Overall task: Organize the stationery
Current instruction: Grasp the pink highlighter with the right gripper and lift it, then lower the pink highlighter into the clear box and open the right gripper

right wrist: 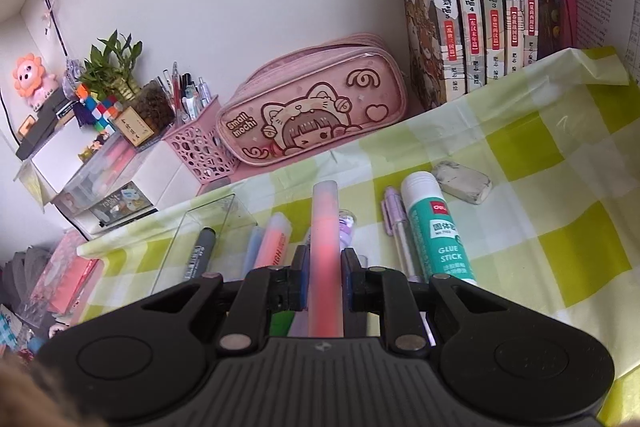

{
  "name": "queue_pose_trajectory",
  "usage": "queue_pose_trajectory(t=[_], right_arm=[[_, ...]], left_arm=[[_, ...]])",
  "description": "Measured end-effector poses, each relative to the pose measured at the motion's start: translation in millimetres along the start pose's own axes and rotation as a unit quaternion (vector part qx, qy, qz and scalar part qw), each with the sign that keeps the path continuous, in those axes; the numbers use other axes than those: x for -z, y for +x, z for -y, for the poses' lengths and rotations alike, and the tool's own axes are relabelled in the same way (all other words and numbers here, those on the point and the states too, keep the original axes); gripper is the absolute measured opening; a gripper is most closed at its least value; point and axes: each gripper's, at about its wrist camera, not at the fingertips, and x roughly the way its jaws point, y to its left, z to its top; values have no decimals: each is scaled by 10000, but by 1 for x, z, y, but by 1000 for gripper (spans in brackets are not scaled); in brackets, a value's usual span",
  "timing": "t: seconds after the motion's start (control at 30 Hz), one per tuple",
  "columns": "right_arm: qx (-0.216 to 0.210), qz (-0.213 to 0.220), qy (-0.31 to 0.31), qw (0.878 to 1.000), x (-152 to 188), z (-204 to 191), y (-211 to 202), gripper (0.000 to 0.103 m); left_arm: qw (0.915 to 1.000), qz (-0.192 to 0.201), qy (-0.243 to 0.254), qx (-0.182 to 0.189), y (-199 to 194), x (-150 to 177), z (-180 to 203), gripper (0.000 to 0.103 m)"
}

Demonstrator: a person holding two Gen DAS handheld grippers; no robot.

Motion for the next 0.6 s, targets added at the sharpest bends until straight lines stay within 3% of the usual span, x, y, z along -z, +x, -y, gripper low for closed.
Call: queue_pose_trajectory(t=[0.6], right_arm=[[-949,-506,435,9932,-12,-65,47,40]], left_arm=[[10000,12,-29,14,0,0,0,81]])
